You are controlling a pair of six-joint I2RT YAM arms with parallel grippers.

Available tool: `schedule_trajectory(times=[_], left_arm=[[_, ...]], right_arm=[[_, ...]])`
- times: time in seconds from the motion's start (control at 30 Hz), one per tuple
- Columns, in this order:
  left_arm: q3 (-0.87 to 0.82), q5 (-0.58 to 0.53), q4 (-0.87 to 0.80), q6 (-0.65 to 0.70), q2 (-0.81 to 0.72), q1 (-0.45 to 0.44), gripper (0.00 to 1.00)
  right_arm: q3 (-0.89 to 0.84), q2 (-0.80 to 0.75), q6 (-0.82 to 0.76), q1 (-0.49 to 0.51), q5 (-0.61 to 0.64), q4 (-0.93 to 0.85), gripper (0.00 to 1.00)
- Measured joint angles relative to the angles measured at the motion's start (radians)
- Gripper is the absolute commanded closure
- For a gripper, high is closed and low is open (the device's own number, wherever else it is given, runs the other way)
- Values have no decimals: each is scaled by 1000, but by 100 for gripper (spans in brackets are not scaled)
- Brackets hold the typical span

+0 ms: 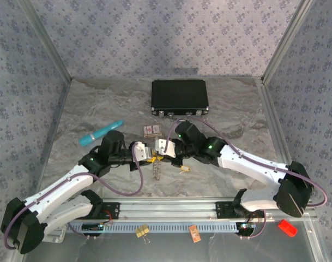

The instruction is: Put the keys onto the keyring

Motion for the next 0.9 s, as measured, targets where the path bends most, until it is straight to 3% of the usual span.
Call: schedule_trajectory(times=[0.07,0.17,0.23,0.4,0.53,0.77,0.9], left_arm=[[0,7,-2,1,6,-1,99],[0,14,-1,-4,6,-1,100],[-2,14,6,-13,6,-1,100],[-55,27,125,-88,3,-1,100],[-109,40,229,-165,3,-1,100],[-122,57,322,-233,3,-11,100],[-124,59,341,-248,3,-14,100]], right_arm=[[3,2,-4,1,4,-6,100],[-3,-3,3,-3,5,4,75],[-41,-31,23,-21,-16,51,71],[-195,-144,116,-108,-103,206,70],[-272,-161,165,-121,-149,317,70],[-285,-137,194,-121,-187,405,70],[-285,-111,199,-118,-191,430,76]])
